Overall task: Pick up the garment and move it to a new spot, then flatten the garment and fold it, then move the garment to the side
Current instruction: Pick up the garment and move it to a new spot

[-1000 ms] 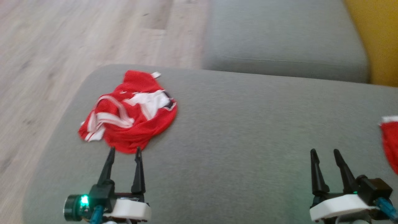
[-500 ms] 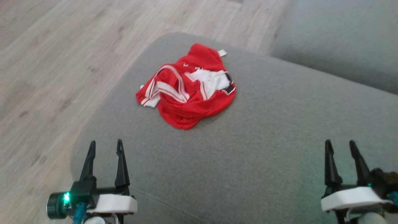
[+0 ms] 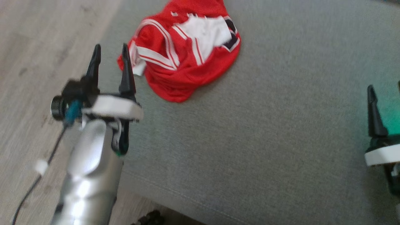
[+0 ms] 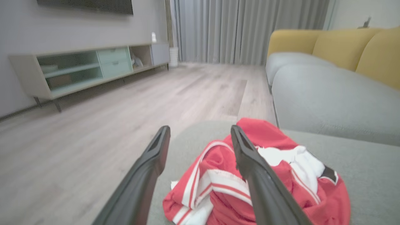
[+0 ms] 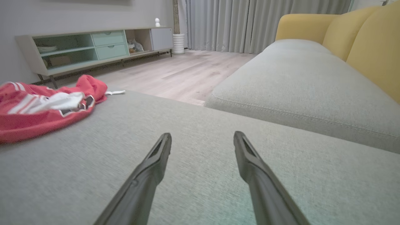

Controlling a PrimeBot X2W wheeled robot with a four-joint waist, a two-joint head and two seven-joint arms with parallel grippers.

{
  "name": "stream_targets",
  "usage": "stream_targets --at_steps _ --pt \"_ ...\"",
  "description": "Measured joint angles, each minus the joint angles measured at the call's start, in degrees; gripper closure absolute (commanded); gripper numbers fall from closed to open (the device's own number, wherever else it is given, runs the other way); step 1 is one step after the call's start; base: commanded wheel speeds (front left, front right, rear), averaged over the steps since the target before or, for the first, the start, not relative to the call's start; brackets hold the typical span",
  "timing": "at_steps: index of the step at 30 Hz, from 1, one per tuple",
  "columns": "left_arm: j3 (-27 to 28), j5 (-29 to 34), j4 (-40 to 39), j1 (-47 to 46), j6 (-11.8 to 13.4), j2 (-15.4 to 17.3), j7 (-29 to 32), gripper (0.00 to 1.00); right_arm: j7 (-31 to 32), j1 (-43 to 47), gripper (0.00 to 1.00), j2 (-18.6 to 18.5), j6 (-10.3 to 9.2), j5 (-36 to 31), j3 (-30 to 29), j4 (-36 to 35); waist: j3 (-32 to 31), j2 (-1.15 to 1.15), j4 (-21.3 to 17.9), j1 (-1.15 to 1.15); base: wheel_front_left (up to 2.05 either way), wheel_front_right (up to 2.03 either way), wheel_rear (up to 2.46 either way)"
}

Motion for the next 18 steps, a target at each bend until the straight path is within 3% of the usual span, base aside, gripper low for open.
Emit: stream_targets --at_steps 6,10,11,12,13,18 --pt "-1.1 -9.5 19.0 -12.9 -2.4 -0.4 3.5 0.00 -0.2 -2.9 0.00 -3.5 0.00 0.1 0.7 -1.6 7.8 0.00 -2.4 -0.01 0.00 0.00 0.00" --pt "-1.8 -14.4 27.7 -16.2 -4.4 -0.6 4.7 0.00 -0.6 -5.0 0.00 -4.4 0.00 0.3 1.3 -3.4 10.7 0.00 -4.7 -0.02 0.00 0.00 0.00" --pt "-1.9 -15.5 28.8 -16.4 -4.8 -0.6 4.6 0.54 -0.6 -5.5 0.00 -4.4 0.00 0.4 1.5 -3.4 11.1 0.00 -5.3 -0.02 0.00 0.00 0.00" --pt "-2.2 -16.4 29.7 -16.6 -5.1 -0.6 3.7 0.96 -0.7 -5.7 0.00 -4.3 0.00 0.5 1.6 -3.4 11.3 0.00 -5.8 -0.03 0.00 0.00 0.00" --pt "-2.5 -16.7 30.3 -16.9 -5.3 -0.6 2.7 1.00 -0.7 -5.9 0.00 -4.3 0.00 0.5 1.6 -3.5 11.3 0.00 -6.3 -0.03 0.00 0.00 0.00" --pt "-6.1 -12.4 30.7 -18.1 -5.7 0.2 0.1 1.00 -0.7 -6.2 0.00 -2.0 0.00 0.5 1.6 -0.9 8.6 0.00 -7.1 -0.02 0.00 0.00 0.00"
